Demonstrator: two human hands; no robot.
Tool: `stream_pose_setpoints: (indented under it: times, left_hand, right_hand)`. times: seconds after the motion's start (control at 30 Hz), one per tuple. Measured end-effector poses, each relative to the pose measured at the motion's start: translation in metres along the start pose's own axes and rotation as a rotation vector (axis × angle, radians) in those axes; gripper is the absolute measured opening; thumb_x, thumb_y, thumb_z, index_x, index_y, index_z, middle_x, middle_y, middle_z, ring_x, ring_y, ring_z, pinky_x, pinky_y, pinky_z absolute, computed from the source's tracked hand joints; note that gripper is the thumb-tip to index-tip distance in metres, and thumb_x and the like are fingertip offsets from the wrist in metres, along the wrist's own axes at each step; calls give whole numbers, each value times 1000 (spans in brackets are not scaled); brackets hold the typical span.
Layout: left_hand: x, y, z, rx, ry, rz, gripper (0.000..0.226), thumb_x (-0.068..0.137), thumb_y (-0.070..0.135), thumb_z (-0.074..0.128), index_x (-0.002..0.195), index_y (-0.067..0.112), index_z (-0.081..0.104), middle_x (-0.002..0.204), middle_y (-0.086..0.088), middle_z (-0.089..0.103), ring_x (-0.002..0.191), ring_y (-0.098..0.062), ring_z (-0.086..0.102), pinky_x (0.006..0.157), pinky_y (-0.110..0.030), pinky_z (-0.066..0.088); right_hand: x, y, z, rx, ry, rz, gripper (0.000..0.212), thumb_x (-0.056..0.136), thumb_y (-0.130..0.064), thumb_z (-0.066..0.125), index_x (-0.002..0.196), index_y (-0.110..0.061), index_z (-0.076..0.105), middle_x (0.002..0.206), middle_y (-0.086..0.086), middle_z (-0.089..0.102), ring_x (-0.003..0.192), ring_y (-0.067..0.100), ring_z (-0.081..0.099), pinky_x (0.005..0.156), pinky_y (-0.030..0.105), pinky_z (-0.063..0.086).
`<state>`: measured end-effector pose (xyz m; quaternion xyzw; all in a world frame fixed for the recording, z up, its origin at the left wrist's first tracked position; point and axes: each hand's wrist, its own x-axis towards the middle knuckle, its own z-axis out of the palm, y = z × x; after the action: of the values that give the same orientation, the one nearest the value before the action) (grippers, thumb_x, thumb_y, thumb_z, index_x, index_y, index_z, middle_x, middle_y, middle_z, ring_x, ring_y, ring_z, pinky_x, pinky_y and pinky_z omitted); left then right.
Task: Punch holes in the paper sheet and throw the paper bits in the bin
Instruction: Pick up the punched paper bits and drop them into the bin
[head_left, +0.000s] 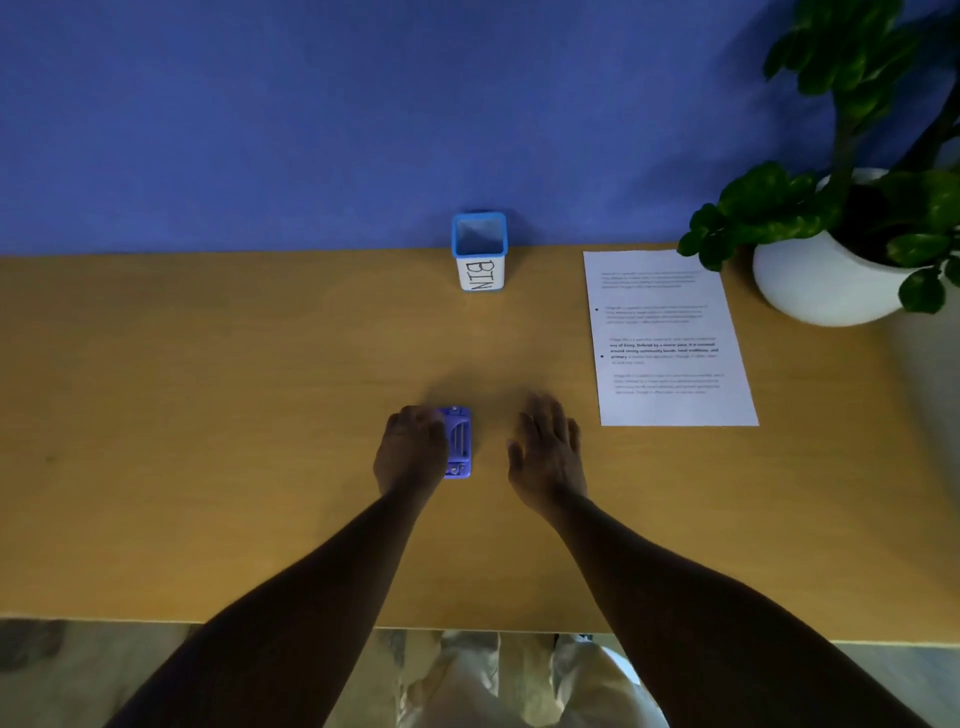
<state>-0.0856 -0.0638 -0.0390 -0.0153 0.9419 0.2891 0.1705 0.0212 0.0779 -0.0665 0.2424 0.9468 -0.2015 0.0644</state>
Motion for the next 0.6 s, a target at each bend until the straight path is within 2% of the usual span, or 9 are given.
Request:
stream_pose_setpoints:
  times: [0.17,0.27,0.47,0.6]
  left_hand:
    - [-2,-6,7,22,0,7,37,98,46,43,119,22,63,118,-3,64,103,-26,62,80,-34,43]
    - [-3,-11,11,29,24,33,39,99,47,44,113,18,65,114,-5,65,101,-27,62,76,-32,40]
    - [-2,-13,13,41,37,66,39,101,44,44,102,13,67,108,-8,65,89,-26,62,69,-30,40]
    - [2,-12,13,49,11,56,42,101,43,42,103,11,68,107,-9,66,92,-27,63,69,-32,43]
  right_hand:
    - [-2,-7,11,-4,-5,9,54,100,-31,33,150,-12,27,164,8,2,150,29,-7,119,56,0]
    - [-4,-6,17,-38,23,2,57,101,-36,29,152,-13,22,164,8,1,150,30,-8,119,57,0]
    - [-2,-3,31,-119,57,15,59,100,-42,22,152,-14,24,164,8,1,150,29,-7,119,56,-1]
    - [-2,-2,38,-157,95,25,59,100,-44,22,151,-13,27,164,9,4,150,30,-4,119,56,2]
